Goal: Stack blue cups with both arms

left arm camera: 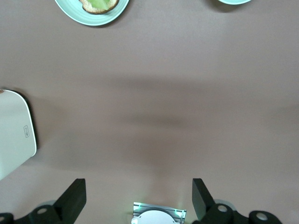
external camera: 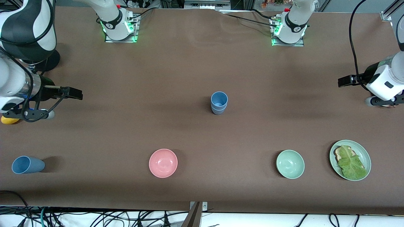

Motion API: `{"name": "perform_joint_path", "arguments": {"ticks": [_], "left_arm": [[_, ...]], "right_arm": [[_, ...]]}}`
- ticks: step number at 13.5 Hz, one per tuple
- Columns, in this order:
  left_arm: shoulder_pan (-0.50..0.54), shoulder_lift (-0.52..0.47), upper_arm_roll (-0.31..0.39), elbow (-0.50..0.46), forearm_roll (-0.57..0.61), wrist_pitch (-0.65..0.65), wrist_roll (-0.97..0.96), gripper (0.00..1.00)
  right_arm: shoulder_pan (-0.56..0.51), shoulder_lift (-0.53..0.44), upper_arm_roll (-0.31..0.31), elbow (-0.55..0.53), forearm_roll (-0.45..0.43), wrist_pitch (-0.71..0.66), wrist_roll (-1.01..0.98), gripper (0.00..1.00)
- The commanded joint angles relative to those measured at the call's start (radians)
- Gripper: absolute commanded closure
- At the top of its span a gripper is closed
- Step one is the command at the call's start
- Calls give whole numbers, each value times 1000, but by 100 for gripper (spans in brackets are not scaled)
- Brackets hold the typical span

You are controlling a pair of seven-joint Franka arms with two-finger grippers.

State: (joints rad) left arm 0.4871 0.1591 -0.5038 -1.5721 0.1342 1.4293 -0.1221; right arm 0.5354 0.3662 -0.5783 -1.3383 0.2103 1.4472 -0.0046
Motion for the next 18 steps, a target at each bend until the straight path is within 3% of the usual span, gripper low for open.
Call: {"name": "perform_joint_path", "arguments": {"ticks": [1,2,3,5,6,9,18], "left_arm": [[-188,-51,222,-11,-66,14,82,0],[-349,-76,399,-31,-89,17,96,0],[-433,-81,500,-29,-109,17,126,0],[-450,-89,528,-25,-127,35,220,0],[-467,-107,545,-29,-123,57,231,0],[-502,-101,570,-29,-119,63,242,0],[-489,-84,570,-26,-119,82,242,0]], "right_arm": [[-236,-76,280,-35,-57,15,81,0],[-286,-102,349,-62,-99,25,95,0],[-326,-157,397,-129,-123,54,113,0],[-402,-286,477,-278,-150,110,120,0],[-414,-309,494,-291,-163,101,112,0],[-433,-331,532,-283,-198,67,109,0],[-434,-288,529,-199,-193,30,86,0]]}}
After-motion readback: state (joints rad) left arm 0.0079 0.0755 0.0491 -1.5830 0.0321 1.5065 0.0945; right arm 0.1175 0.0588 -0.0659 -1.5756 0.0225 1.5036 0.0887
